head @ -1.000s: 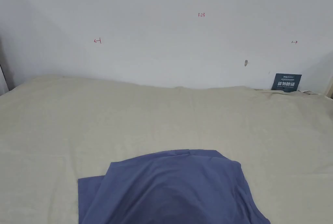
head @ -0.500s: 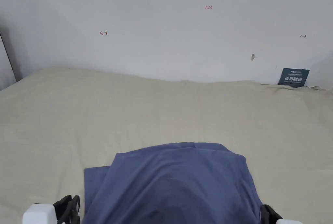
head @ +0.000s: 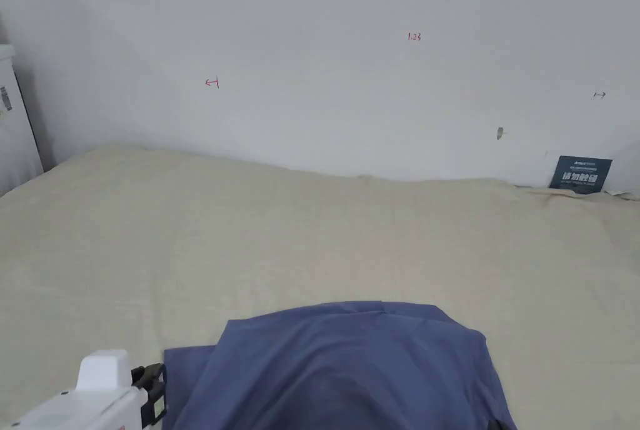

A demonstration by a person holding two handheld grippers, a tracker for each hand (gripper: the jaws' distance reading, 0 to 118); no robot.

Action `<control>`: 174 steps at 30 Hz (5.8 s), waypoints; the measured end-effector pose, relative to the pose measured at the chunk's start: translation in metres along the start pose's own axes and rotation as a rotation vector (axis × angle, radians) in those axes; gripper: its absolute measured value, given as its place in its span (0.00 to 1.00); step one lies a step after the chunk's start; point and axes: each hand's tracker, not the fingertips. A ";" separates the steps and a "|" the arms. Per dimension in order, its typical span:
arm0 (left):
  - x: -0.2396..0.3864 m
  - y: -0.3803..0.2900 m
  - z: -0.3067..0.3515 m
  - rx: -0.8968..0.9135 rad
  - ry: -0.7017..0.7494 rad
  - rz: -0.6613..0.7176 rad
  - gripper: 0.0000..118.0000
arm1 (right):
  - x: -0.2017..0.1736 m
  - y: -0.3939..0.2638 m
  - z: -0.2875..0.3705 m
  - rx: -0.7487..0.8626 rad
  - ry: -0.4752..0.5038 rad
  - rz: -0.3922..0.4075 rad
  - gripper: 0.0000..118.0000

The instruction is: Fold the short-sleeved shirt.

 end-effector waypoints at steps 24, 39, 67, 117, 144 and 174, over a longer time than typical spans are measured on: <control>0.046 0.024 -0.130 -0.380 0.180 -0.262 0.12 | -0.002 -0.017 -0.060 -0.122 0.016 0.015 0.00; -0.013 0.105 -0.076 -0.124 0.215 -0.211 0.00 | 0.056 0.021 -0.138 -0.194 -0.003 -0.037 0.01; -0.021 0.093 -0.101 -0.125 0.213 -0.183 0.00 | 0.074 0.028 -0.379 -0.672 0.129 -0.014 0.05; 0.033 0.377 0.019 0.357 0.168 -0.167 0.00 | 0.110 0.361 -0.178 0.137 -0.077 0.045 0.04; 0.042 0.415 -0.047 0.423 0.149 -0.182 0.00 | 0.110 0.408 -0.264 0.196 -0.125 0.032 0.04; -0.038 0.040 0.126 0.229 0.090 -0.163 0.00 | 0.103 0.052 0.023 -0.048 -0.134 0.112 0.04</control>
